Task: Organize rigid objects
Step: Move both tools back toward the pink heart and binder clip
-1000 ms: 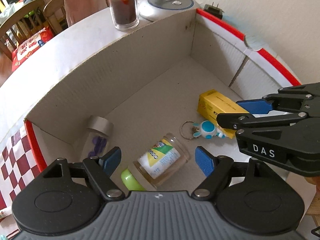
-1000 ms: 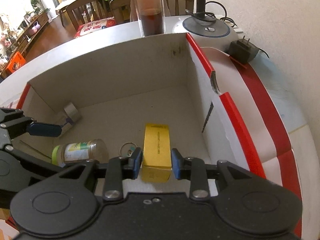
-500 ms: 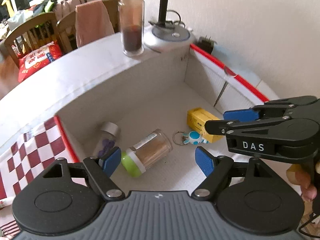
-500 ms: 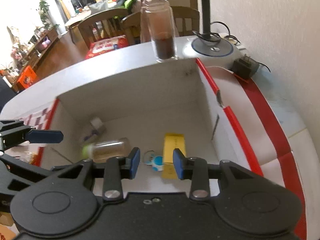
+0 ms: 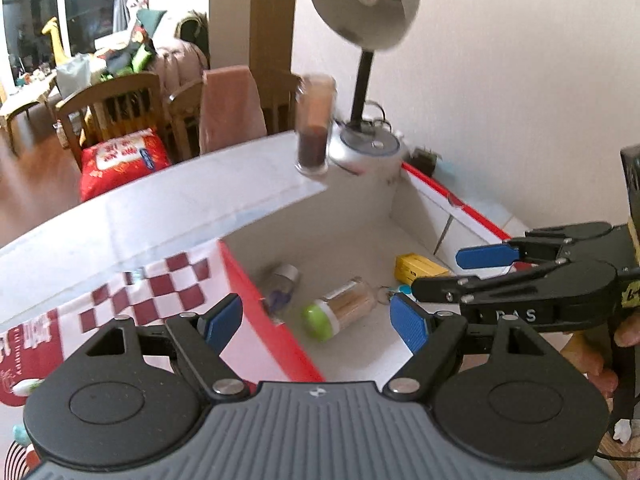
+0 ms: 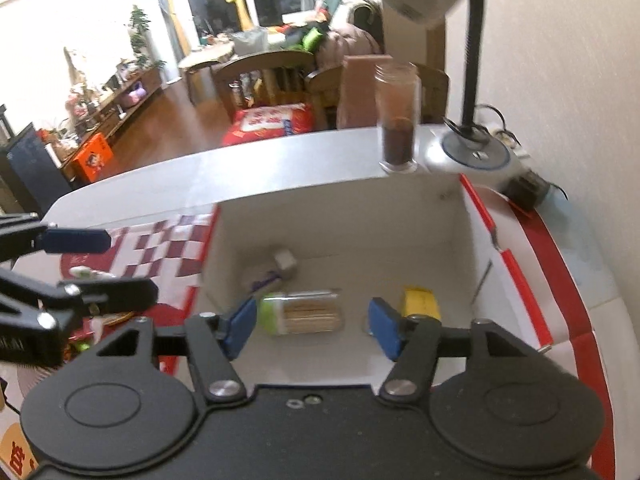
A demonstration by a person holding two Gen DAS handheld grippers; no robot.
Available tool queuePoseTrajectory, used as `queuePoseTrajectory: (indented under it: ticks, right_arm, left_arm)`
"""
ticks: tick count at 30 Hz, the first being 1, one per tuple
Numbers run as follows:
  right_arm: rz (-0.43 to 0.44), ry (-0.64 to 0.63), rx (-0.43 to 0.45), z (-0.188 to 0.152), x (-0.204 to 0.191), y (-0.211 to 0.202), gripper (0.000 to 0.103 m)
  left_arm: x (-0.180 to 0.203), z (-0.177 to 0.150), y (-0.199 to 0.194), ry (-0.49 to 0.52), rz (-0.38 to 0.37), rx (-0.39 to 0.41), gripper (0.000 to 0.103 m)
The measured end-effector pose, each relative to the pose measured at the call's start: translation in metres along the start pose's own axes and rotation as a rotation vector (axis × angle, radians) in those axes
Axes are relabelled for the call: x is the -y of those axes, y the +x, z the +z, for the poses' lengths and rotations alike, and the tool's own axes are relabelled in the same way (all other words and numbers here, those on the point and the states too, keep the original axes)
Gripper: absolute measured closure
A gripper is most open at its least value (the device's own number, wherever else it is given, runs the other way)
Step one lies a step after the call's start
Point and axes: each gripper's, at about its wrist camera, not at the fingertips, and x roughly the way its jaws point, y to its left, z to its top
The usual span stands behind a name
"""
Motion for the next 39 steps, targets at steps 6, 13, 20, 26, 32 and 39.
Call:
queuePoseTrajectory:
  ticks: [6, 13, 20, 26, 32, 39]
  right_arm:
    - [0.031, -0.043, 0.016, -0.006, -0.038, -0.013, 0.031]
    - [0.076, -0.064, 0.026, -0.016, -0.086, -0.018, 0.017]
    - [0.139, -0.094, 0.049, -0.033, -0.137, -0.021, 0.004]
    - [0.197, -0.099, 0.047, -0.046, -0.182, -0.015, 0.000]
    - [0.228, -0.131, 0.032, -0.054, -0.224, -0.005, 0.000]
    - [0.205, -0.138, 0.010, -0.058, -0.257, 0.019, 0.000]
  left_arm:
    - [-0.030, -0.024, -0.047, -0.005, 0.018, 0.071, 0.022]
    - [-0.083, -0.057, -0.094, -0.070, 0.057, 0.130, 0.022]
    - [-0.137, -0.093, -0.134, -0.126, 0.146, 0.188, 0.022]
    - [-0.183, -0.127, -0.159, -0.156, 0.190, 0.213, 0.018]
    - [-0.223, -0.158, -0.161, -0.196, 0.222, 0.209, 0.018]
    - [-0.256, -0.198, -0.143, -0.230, 0.224, 0.187, 0.018]
